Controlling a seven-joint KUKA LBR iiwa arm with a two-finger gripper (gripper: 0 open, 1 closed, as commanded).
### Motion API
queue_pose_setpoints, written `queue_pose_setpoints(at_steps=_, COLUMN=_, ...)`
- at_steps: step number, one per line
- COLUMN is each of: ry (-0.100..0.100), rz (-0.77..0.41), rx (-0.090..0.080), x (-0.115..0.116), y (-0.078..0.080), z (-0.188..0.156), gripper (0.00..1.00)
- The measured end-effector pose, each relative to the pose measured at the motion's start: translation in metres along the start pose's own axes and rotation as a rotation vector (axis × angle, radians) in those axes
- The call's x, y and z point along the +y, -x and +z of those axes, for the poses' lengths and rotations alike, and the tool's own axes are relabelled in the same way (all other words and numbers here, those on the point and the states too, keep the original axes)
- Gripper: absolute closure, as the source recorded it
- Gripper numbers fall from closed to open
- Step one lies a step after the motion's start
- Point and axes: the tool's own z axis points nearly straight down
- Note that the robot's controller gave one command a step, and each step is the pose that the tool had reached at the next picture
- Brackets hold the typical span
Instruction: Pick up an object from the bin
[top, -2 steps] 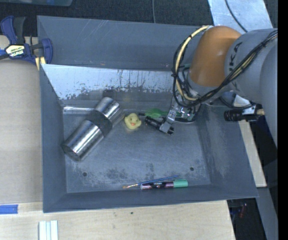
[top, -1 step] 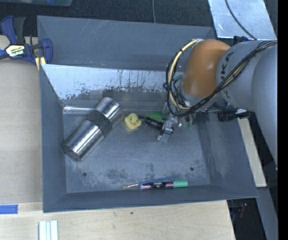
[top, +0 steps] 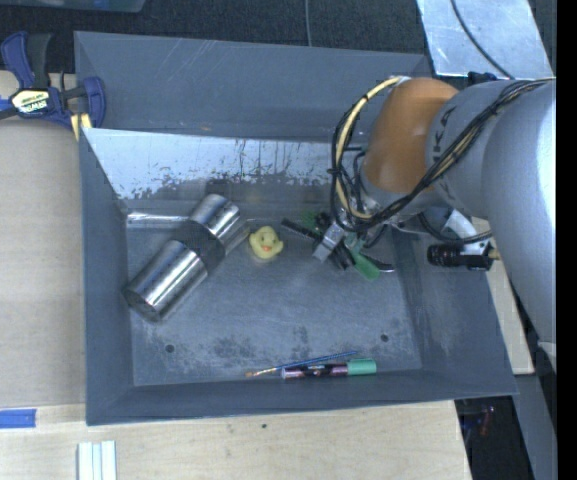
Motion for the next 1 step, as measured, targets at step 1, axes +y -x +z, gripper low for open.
queue_pose_setpoints(at_steps=1, ry=0.000, rz=-0.001, rx=0.000, x=0.0000, y=0.0000, z=-0.0003, gripper=1.00)
